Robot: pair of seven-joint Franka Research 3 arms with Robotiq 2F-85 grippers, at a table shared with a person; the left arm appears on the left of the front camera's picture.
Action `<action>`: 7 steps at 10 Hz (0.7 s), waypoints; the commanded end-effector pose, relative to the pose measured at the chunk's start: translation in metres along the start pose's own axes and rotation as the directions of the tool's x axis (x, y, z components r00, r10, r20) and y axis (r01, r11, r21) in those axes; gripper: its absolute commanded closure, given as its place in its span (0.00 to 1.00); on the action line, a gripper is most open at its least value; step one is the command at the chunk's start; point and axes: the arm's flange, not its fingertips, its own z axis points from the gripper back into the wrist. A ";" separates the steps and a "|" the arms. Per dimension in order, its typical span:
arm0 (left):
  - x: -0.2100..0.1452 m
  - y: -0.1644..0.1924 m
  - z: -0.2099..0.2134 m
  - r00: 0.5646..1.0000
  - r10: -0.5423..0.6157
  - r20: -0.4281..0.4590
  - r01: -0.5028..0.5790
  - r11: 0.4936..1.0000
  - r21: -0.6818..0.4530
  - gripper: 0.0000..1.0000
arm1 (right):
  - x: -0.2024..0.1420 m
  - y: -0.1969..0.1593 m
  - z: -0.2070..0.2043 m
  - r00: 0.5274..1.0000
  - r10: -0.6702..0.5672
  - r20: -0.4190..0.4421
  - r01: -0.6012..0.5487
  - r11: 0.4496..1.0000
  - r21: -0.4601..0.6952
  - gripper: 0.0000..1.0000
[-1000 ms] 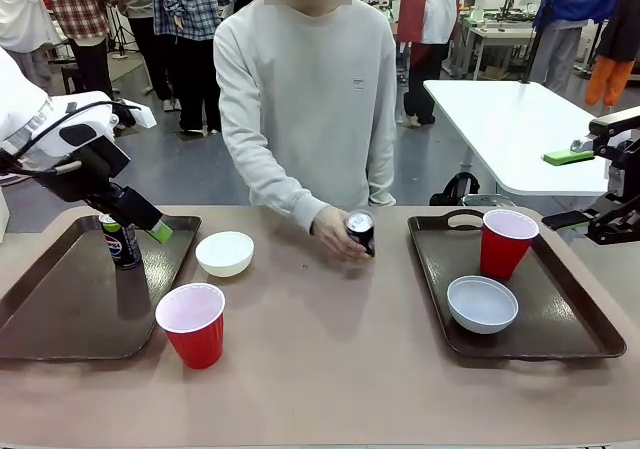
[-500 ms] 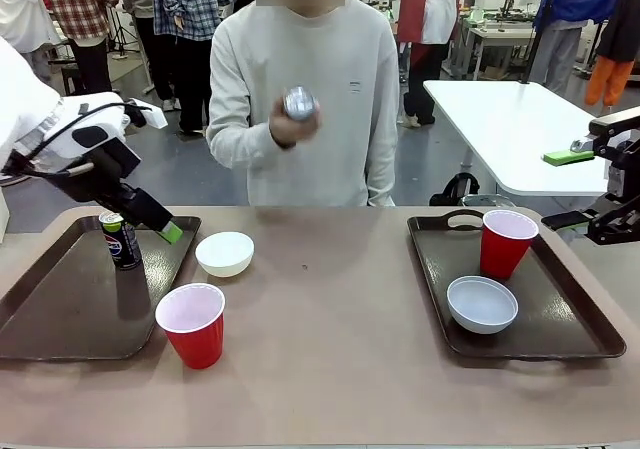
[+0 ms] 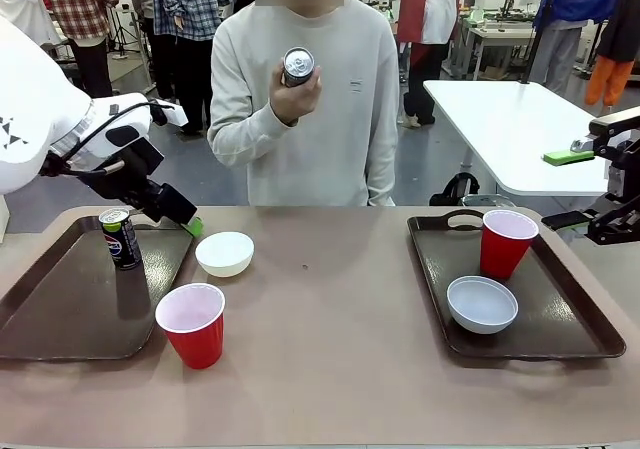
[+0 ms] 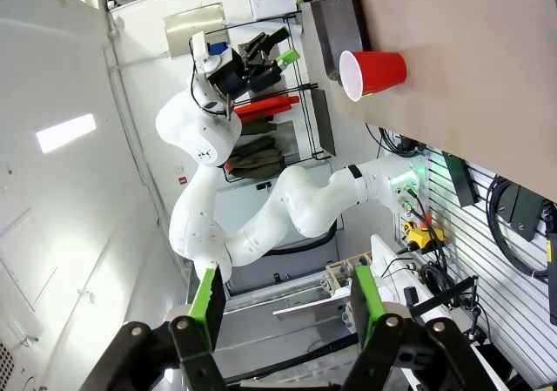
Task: Prepare tableware on both trays.
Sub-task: Pick up a Picnic Bowl from the table and place it on a Handle tray.
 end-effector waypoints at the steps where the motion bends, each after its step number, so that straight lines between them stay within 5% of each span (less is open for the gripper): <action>1: 0.004 -0.002 -0.006 1.000 0.004 -0.002 -0.004 0.998 0.063 0.00 | -0.002 -0.003 0.003 1.000 0.013 -0.016 -0.013 1.000 -0.014 0.24; 7: 0.031 0.003 -0.024 0.991 0.083 -0.105 -0.069 0.989 0.134 0.00 | -0.002 -0.003 0.003 1.000 0.013 -0.016 -0.013 1.000 -0.014 0.24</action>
